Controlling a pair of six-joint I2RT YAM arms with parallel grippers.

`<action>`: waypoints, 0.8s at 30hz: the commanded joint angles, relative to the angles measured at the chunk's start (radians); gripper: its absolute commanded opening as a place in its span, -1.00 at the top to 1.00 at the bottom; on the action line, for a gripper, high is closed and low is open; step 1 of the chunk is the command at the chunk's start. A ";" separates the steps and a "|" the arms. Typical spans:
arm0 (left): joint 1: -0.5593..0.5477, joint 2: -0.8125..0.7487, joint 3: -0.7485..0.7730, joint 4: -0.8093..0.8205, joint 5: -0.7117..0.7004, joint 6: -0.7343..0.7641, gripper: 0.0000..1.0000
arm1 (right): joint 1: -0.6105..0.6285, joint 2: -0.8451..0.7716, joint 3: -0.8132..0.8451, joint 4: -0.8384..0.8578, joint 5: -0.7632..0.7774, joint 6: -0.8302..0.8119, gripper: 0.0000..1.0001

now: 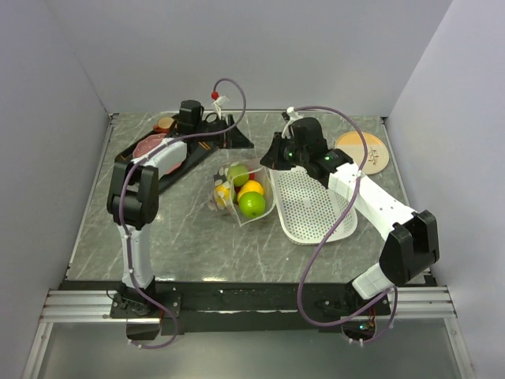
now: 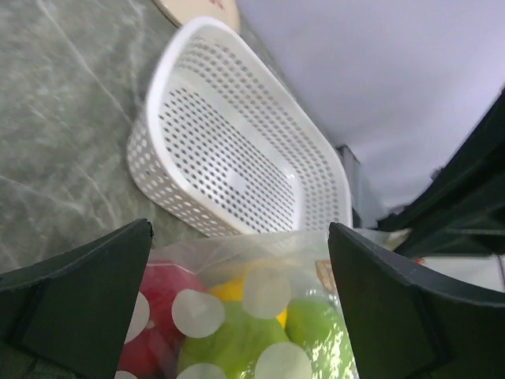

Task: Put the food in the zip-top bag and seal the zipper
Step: Adjust the zipper food storage bag at the center of the board.

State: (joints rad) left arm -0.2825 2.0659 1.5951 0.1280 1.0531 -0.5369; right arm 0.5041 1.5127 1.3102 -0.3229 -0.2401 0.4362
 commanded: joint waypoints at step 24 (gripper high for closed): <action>-0.043 0.297 0.031 1.466 0.443 -1.114 -0.93 | -0.009 -0.042 0.043 0.050 -0.041 0.006 0.89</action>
State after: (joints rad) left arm -0.3122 2.5134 1.7103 1.2366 1.4578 -1.7817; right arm 0.5037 1.5124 1.3102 -0.3222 -0.2783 0.4400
